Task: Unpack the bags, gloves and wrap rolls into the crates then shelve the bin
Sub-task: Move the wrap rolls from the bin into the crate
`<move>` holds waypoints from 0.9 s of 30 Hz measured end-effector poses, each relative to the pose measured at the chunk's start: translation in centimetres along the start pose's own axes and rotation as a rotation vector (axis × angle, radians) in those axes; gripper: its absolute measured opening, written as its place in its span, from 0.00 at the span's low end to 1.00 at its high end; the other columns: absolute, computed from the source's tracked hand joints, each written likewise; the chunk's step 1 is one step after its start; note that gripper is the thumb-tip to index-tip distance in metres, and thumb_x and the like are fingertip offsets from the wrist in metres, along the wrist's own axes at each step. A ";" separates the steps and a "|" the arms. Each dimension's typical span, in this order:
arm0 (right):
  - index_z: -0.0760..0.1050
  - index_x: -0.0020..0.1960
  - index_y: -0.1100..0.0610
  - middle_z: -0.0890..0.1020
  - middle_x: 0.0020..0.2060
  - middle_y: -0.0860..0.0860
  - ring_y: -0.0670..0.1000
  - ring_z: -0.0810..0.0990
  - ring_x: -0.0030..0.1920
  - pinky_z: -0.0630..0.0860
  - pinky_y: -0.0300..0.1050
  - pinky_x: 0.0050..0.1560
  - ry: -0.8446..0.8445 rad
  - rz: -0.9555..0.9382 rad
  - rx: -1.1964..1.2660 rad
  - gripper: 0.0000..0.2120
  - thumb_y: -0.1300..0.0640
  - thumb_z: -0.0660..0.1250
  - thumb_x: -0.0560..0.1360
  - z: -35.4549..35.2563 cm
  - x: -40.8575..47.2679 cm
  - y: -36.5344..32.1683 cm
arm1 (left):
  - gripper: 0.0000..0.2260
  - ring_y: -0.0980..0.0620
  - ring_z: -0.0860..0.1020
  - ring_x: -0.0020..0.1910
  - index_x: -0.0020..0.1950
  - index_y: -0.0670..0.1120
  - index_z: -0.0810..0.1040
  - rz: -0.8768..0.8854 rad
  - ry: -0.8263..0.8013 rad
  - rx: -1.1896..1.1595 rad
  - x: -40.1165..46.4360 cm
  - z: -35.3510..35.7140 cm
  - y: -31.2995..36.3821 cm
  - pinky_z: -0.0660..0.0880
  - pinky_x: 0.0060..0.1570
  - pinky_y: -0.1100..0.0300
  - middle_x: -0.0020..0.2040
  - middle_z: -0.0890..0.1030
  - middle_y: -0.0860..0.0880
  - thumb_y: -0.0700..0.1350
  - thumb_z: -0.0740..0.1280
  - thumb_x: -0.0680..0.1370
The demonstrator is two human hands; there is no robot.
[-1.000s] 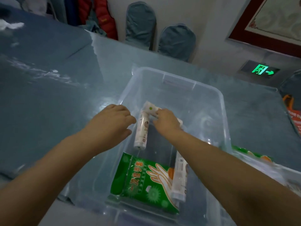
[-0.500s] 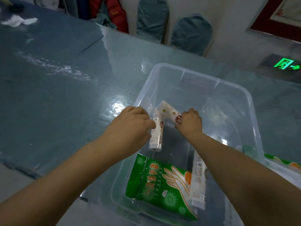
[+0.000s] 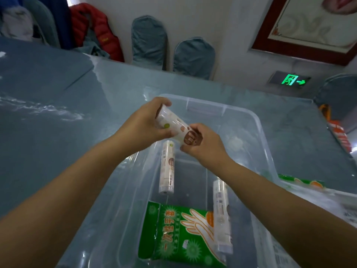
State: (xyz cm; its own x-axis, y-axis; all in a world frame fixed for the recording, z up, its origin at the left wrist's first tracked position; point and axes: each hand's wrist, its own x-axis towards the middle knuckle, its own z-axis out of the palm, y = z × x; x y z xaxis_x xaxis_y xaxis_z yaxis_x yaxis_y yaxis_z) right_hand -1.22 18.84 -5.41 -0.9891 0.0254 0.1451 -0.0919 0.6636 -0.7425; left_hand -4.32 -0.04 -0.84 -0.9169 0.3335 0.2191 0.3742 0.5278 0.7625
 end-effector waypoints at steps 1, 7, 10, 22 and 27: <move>0.72 0.55 0.49 0.77 0.51 0.49 0.49 0.76 0.51 0.76 0.47 0.53 0.078 0.012 -0.014 0.24 0.55 0.77 0.63 0.0 0.1 0.4 | 0.26 0.58 0.78 0.40 0.57 0.58 0.67 0.008 0.034 -0.031 0.4 0.1 -0.2 0.73 0.32 0.74 0.47 0.74 0.59 0.45 0.76 0.66; 0.71 0.42 0.53 0.74 0.38 0.47 0.51 0.75 0.42 0.72 0.43 0.38 0.227 0.194 -0.145 0.06 0.58 0.68 0.71 2.5 -1.2 2.7 | 0.24 0.56 0.73 0.44 0.57 0.54 0.67 0.107 0.184 0.075 2.5 0.7 -2.2 0.70 0.35 0.73 0.52 0.69 0.55 0.41 0.75 0.68; 0.71 0.41 0.51 0.77 0.36 0.48 0.52 0.77 0.41 0.72 0.44 0.39 -0.222 0.402 -0.156 0.06 0.51 0.65 0.74 5.9 -2.1 3.5 | 0.25 0.59 0.72 0.44 0.57 0.53 0.68 0.153 0.141 0.077 2.4 1.4 -3.4 0.69 0.40 0.71 0.53 0.68 0.56 0.40 0.75 0.67; 0.72 0.62 0.59 0.80 0.56 0.56 0.55 0.81 0.51 0.79 0.45 0.47 -0.287 0.736 0.022 0.28 0.48 0.72 0.67 12.0 -3.0 4.3 | 0.25 0.54 0.75 0.45 0.57 0.55 0.67 0.153 0.070 0.166 2.4 1.7 -3.7 0.73 0.38 0.68 0.53 0.70 0.56 0.43 0.75 0.67; 0.71 0.62 0.61 0.78 0.57 0.57 0.58 0.79 0.53 0.77 0.47 0.47 -0.160 0.622 -0.116 0.32 0.40 0.70 0.67 6.1 -2.3 2.5 | 0.24 0.54 0.73 0.42 0.58 0.52 0.68 0.171 0.060 0.217 2.2 1.7 -3.3 0.66 0.34 0.71 0.51 0.69 0.55 0.43 0.75 0.67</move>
State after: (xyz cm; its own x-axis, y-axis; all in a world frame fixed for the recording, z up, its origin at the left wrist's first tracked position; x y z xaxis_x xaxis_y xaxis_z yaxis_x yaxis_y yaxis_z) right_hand 0.17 15.84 -11.62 -0.8594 0.3248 -0.3950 0.5074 0.6376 -0.5797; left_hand -7.34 0.31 -3.88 -0.8422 0.3882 0.3741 0.5389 0.6253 0.5644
